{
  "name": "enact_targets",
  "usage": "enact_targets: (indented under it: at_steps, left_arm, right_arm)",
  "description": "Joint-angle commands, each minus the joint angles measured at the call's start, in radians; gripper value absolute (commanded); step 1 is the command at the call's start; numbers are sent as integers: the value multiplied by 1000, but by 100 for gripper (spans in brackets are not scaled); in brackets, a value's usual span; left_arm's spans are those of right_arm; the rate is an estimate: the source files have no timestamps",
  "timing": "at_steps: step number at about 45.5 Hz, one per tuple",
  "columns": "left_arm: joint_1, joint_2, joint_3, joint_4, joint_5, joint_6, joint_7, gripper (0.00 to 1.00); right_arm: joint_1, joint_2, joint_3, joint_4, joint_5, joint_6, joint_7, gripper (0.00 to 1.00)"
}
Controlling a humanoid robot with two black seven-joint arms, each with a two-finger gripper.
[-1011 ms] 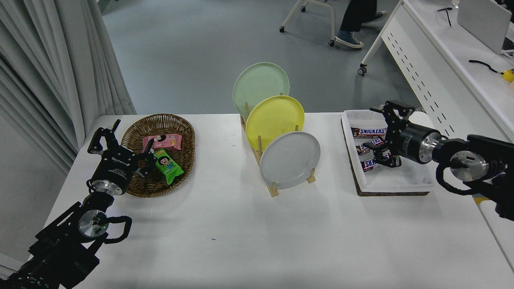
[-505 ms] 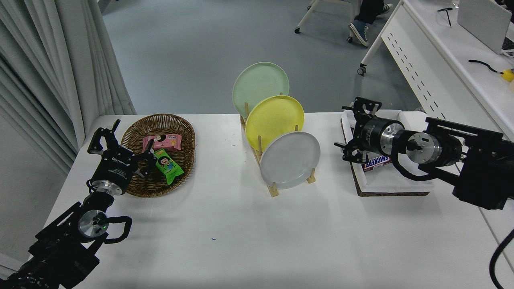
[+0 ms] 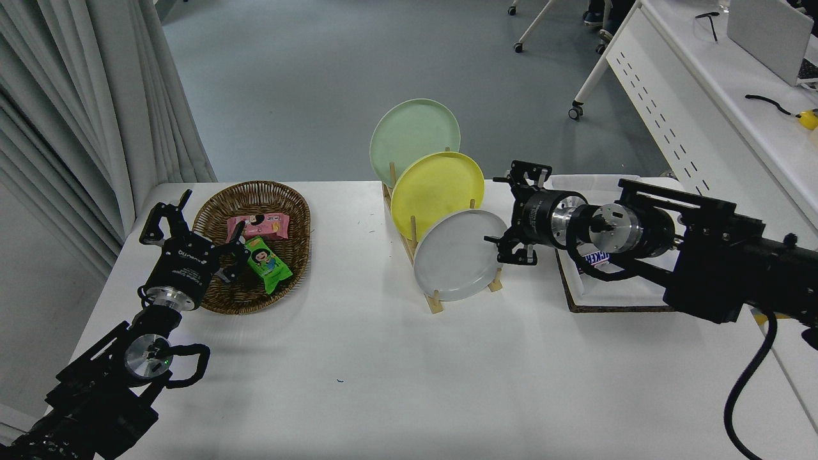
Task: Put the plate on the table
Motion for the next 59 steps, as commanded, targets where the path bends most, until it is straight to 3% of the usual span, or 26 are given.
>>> enact_targets:
  at_steps: [1,33,53,59]
  left_arm:
    - [0,0,0,0,0,0,0,100]
    - [0,0,1,0,0,0,0,100]
    - [0,0,1,0,0,0,0,100]
    - [0,0,1,0,0,0,0,100]
  right_arm:
    - [32,80,-45,-99,-2,-1,-5,100]
    - [72,105,-117,-119,3,17,-5,96]
    - [101,137,-185,-146,6,19,-53,66]
    - [101,140,-186,-146,6,19,-55,62]
